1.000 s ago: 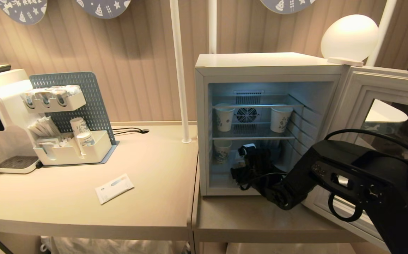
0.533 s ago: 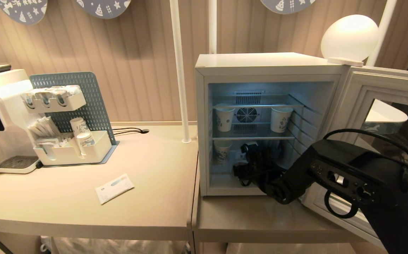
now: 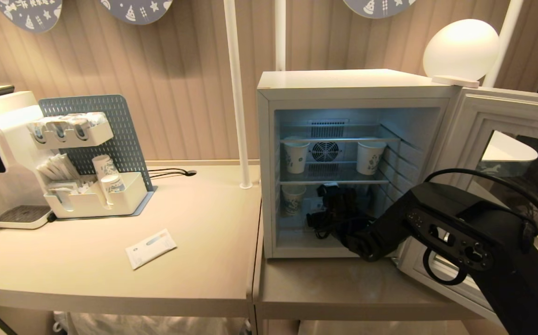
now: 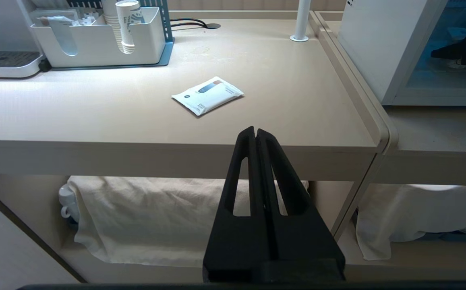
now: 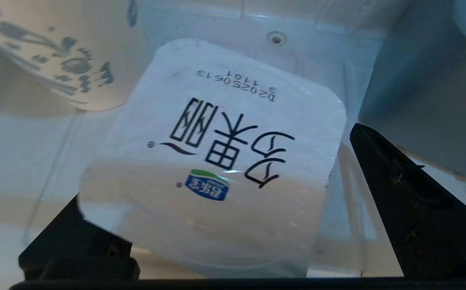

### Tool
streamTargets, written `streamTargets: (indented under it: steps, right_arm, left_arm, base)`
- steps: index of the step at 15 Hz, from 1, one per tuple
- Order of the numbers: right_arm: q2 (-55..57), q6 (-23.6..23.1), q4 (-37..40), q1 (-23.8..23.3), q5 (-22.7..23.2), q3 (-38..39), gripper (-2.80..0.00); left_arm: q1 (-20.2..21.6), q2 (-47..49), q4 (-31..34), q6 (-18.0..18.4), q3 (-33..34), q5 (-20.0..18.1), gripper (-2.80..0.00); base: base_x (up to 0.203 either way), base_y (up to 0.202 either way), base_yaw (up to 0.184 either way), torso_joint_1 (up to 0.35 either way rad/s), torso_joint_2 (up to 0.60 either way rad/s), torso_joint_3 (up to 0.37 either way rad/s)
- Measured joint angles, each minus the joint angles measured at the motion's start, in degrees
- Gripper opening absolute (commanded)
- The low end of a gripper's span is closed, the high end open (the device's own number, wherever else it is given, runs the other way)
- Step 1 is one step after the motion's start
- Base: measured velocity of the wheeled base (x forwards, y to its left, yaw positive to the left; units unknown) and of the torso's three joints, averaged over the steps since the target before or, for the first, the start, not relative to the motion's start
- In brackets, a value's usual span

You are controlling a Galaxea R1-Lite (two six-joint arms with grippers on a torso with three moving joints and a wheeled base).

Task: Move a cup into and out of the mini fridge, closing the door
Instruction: Take the yoghurt out of the freezer

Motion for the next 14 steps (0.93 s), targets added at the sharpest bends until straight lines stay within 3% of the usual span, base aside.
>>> streamTargets:
  steps: [10, 11, 12, 14]
  right_arm:
    - [0.3, -0.3, 0.0, -0.1, 0.0, -0.3, 0.0]
    - [0.3, -0.4, 0.3, -0.1, 0.0, -0.3, -1.5]
    - [0.3, -0.4, 0.4, -0.1, 0.0, -0.3, -2.8]
    - [0.3, -0.4, 0.4, -0.1, 0.0, -0.2, -2.8]
  left_arm:
    - [0.0, 0.0, 0.1, 0.0, 0.0, 0.0, -2.8]
    - [0.0, 0.0, 0.1, 0.0, 0.0, 0.0, -2.8]
    - [0.0, 0.0, 0.0, 0.0, 0.0, 0.0, -2.8]
    - [0.0, 0.0, 0.0, 0.0, 0.0, 0.0, -2.8]
  base:
    - [0.0, 0.0, 0.0, 0.0, 0.0, 0.0]
    - [0.0, 0.0, 0.0, 0.0, 0.0, 0.0]
    - [0.0, 0.0, 0.0, 0.0, 0.0, 0.0]
    - [0.0, 0.0, 0.0, 0.0, 0.0, 0.0]
